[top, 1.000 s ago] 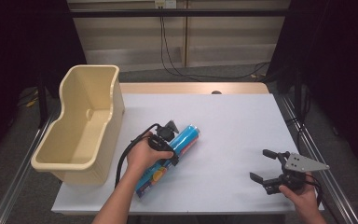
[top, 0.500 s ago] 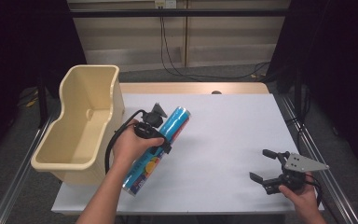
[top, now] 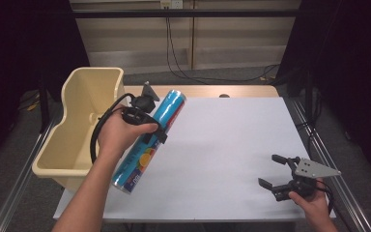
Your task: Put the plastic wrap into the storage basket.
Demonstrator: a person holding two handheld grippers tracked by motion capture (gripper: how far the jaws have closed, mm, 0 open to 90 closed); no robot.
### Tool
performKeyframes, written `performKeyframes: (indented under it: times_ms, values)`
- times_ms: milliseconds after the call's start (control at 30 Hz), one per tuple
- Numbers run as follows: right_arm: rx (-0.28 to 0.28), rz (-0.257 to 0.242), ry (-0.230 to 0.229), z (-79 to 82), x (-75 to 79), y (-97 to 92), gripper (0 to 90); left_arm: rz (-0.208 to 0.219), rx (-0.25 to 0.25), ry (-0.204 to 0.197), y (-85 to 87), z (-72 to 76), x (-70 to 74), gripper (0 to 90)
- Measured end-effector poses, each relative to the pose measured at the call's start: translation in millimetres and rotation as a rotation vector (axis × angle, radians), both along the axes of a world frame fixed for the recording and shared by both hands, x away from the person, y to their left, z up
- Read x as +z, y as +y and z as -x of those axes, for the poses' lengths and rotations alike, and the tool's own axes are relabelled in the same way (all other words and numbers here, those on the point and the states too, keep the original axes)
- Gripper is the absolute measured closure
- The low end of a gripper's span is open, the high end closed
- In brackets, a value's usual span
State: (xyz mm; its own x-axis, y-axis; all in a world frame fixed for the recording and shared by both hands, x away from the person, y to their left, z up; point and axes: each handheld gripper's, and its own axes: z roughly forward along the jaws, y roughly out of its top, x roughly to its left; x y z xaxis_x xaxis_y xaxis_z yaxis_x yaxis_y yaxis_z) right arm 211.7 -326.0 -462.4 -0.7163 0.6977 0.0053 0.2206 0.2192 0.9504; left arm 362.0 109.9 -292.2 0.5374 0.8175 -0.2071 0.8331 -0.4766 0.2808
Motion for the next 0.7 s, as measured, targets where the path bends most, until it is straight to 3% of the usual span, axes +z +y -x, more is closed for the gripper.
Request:
performKeyframes:
  times_ms: [233, 367, 700]
  values:
    - [-0.002, -0.006, -0.002, 0.1, 1.0, -0.8, 2.7, 0.003, 0.055, 0.019, 18.2, -2.9, 25.4, 32.2]
    - [-0.002, -0.008, 0.001, 0.0, 0.6, -0.1, 2.6, -0.010, 0.083, 0.005, 30.5, -2.9, 39.0, 32.2]
    - [-0.001, -0.008, 0.001, -0.1, 0.7, 0.3, 2.7, -0.057, 0.159, 0.010, 68.4, -6.5, 55.7, 32.2]
